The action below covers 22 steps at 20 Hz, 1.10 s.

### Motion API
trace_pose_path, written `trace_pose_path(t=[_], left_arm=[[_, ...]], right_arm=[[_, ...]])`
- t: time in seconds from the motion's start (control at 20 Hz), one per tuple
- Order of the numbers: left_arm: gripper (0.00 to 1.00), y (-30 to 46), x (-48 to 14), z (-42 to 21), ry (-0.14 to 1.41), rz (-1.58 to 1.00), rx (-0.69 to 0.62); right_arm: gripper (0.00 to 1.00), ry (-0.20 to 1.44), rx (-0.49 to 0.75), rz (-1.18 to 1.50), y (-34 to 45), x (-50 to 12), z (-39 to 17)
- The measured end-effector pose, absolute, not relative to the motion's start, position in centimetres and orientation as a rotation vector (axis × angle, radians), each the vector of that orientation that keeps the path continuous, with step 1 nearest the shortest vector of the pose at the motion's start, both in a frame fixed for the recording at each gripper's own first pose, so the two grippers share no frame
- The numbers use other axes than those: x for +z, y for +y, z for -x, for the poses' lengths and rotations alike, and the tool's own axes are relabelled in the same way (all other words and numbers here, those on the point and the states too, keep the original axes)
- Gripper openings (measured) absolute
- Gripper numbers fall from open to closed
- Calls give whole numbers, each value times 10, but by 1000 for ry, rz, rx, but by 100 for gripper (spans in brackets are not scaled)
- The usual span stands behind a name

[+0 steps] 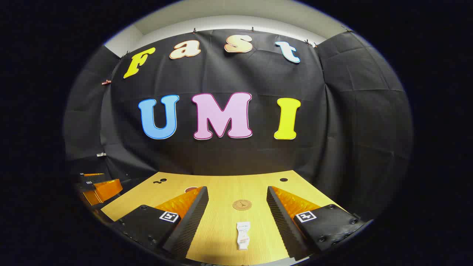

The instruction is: Put the toothbrush and toothpaste on the desktop into the cup, then pick up the cup and place it on the coaster on the desktop.

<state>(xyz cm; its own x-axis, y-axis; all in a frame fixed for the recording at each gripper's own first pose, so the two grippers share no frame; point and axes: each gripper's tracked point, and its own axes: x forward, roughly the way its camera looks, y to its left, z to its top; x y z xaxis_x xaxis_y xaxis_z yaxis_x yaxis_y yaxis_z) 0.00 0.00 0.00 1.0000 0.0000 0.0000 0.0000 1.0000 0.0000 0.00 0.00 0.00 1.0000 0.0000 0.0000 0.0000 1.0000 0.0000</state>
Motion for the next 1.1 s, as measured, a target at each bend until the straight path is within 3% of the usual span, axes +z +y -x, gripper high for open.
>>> trace_pose_path(t=[1.1], left_arm=[[97, -4, -19, -44, 66, 17, 50]], right_arm=[[98, 130, 22, -9, -10, -35, -58]])
